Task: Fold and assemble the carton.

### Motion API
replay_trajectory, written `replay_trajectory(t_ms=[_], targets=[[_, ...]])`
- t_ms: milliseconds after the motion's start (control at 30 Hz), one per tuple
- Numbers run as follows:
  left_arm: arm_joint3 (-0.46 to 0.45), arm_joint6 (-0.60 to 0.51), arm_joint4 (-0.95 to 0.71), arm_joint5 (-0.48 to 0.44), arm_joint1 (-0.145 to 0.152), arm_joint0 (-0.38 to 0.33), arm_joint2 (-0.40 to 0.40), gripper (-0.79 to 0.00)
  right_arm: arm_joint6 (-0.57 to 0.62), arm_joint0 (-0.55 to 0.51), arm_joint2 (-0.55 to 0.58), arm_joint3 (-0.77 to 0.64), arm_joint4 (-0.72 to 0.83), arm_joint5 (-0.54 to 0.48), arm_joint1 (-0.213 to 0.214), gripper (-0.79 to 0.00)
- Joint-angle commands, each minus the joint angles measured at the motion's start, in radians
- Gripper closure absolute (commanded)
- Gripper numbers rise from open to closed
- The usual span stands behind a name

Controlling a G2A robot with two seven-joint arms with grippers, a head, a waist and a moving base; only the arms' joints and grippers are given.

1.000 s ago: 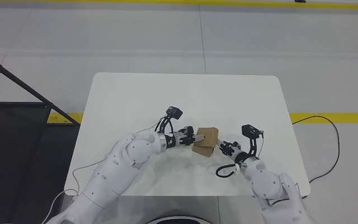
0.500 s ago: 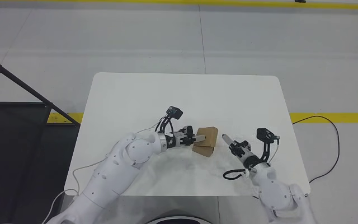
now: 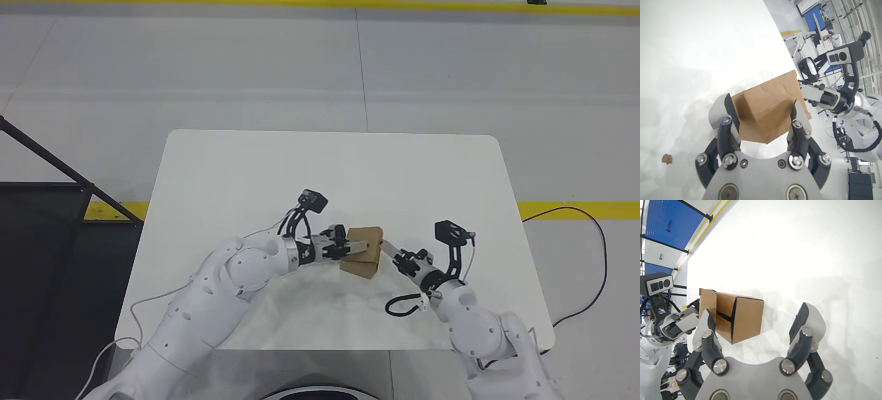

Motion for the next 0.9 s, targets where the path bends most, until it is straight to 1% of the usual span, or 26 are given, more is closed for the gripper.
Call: replay_trajectory(t_ms=[0,67,467,533,633,867], targets=[[0.002,-0.001,0.001,0.001,-0.001,-0.001,0.003,-0.619,0.002,0.000,-0.002,0.001,-0.001,0.000,0.000,-0.785],[0.004,-0.001,0.000,0.002,-0.002,-0.003,0.005,-0.625,0.009,0.003,-0.004,0.005,-0.002,-0.003,0.000,-0.785],[0.015,-0.008,0.014,0.021,-0.007,-0.014,0.017,-0.591,0.014,0.016,-0.014,0.026,0.002,-0.005,-0.001,-0.785],[0.016,-0.011,0.016,0.026,-0.008,-0.016,0.020,-0.619,0.015,0.016,-0.014,0.027,0.000,-0.003,-0.001,-0.785],[0.016,-0.011,0.019,0.033,-0.009,-0.017,0.021,-0.628,0.016,0.017,-0.014,0.031,0.001,-0.004,-0.001,-0.785],[0.012,-0.015,0.030,0.055,-0.009,-0.017,0.020,-0.600,0.014,0.016,-0.015,0.038,0.005,-0.009,-0.001,-0.785]])
